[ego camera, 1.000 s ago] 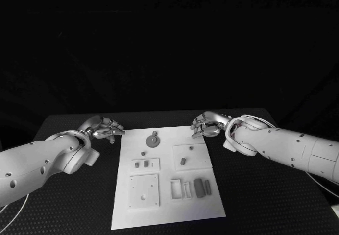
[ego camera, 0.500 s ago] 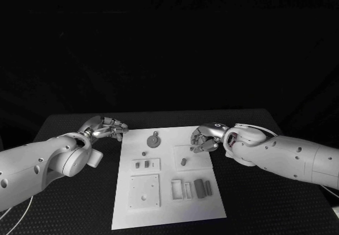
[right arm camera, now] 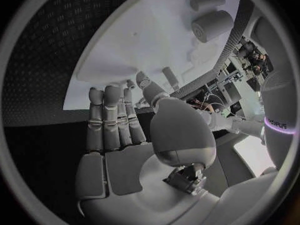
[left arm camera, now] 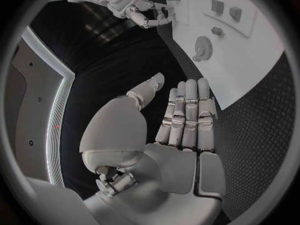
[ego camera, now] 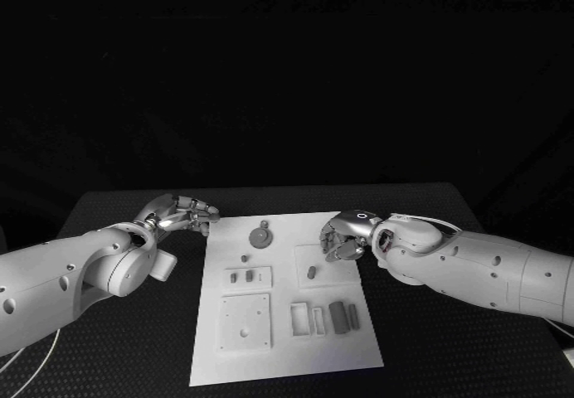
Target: Assemble the parts on the task board
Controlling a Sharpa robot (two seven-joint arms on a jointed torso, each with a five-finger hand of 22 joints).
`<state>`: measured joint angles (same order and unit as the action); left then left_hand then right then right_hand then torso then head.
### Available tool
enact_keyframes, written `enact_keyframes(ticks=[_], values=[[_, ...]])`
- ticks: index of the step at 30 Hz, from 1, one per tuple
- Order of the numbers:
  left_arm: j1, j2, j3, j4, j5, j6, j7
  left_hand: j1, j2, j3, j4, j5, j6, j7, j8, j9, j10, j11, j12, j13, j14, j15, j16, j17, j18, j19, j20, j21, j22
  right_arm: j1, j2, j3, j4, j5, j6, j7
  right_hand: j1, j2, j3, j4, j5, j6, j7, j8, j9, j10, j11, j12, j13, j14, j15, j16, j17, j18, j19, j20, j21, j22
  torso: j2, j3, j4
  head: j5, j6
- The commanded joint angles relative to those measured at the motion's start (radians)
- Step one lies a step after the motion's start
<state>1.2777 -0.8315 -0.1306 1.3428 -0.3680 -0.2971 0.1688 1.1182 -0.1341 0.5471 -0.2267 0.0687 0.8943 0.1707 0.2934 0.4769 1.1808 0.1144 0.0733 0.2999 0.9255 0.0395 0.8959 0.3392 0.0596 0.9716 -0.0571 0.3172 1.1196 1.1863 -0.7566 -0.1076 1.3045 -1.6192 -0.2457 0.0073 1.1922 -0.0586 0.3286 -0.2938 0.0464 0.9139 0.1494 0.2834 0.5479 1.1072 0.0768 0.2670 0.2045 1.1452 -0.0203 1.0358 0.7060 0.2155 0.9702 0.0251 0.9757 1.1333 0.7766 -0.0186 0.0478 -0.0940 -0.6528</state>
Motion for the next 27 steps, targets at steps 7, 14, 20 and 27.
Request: enact_keyframes(ticks=[7,14,20,27], values=[[0.003,0.002,0.001,0.002,0.012,0.017,0.014,-0.013,0.002,-0.006,-0.001,-0.003,-0.007,0.000,0.006,-0.001,-0.004,0.004,-0.005,-0.001,0.001,0.008,-0.006,-0.001,-0.006,0.000,0.004,-0.006,-0.002,-0.012,0.019,-0.009,-0.003,-0.048,0.005,-0.027,0.017,0.017,-0.001,0.000,0.001,0.012,0.000,0.003,-0.002,0.030,0.010,-0.019,-0.011,0.008,-0.005,-0.008,0.005,0.046,0.012,-0.002,-0.006,-0.001,0.000,0.0011,-0.0012,0.005,-0.004],[0.003,0.002,0.001,0.002,0.012,0.020,0.009,-0.015,0.003,-0.008,0.000,-0.003,-0.008,0.000,0.006,-0.002,-0.006,0.005,-0.005,-0.002,0.002,0.008,-0.009,0.000,-0.006,0.000,0.005,-0.008,-0.003,-0.014,0.021,-0.017,-0.004,-0.086,0.043,-0.048,0.082,0.044,0.058,0.006,0.000,0.041,-0.012,0.014,-0.001,0.077,-0.004,-0.013,-0.008,0.009,-0.017,-0.013,0.010,0.045,0.010,-0.004,-0.009,-0.002,0.000,0.0010,-0.0015,0.006,-0.008],[0.003,0.001,0.001,0.002,0.012,0.022,0.006,-0.016,0.004,-0.008,0.001,-0.003,-0.009,0.001,0.006,-0.002,-0.007,0.005,-0.005,-0.002,0.002,0.009,-0.011,0.000,-0.006,0.001,0.005,-0.009,-0.004,-0.014,0.024,-0.022,-0.004,-0.115,0.065,-0.066,0.022,-0.019,0.339,0.007,0.001,0.062,-0.014,0.012,-0.014,0.107,-0.006,-0.038,-0.007,0.018,-0.019,-0.022,0.026,0.046,0.026,0.003,0.004,0.007,0.000,0.0012,-0.0019,0.003,-0.009],[0.003,0.002,0.001,0.001,0.012,0.024,0.004,-0.015,0.004,-0.008,0.001,-0.002,-0.010,0.001,0.006,-0.002,-0.008,0.005,-0.005,-0.002,0.002,0.009,-0.012,0.001,-0.006,0.001,0.005,-0.009,-0.004,-0.017,0.030,-0.031,-0.001,-0.134,0.066,-0.075,0.015,-0.022,0.359,0.004,0.001,0.070,-0.017,0.017,-0.012,0.116,-0.008,-0.040,-0.004,0.019,-0.021,-0.024,0.031,0.046,0.026,0.000,0.007,0.010,0.000,0.0015,-0.0010,0.002,-0.013]])
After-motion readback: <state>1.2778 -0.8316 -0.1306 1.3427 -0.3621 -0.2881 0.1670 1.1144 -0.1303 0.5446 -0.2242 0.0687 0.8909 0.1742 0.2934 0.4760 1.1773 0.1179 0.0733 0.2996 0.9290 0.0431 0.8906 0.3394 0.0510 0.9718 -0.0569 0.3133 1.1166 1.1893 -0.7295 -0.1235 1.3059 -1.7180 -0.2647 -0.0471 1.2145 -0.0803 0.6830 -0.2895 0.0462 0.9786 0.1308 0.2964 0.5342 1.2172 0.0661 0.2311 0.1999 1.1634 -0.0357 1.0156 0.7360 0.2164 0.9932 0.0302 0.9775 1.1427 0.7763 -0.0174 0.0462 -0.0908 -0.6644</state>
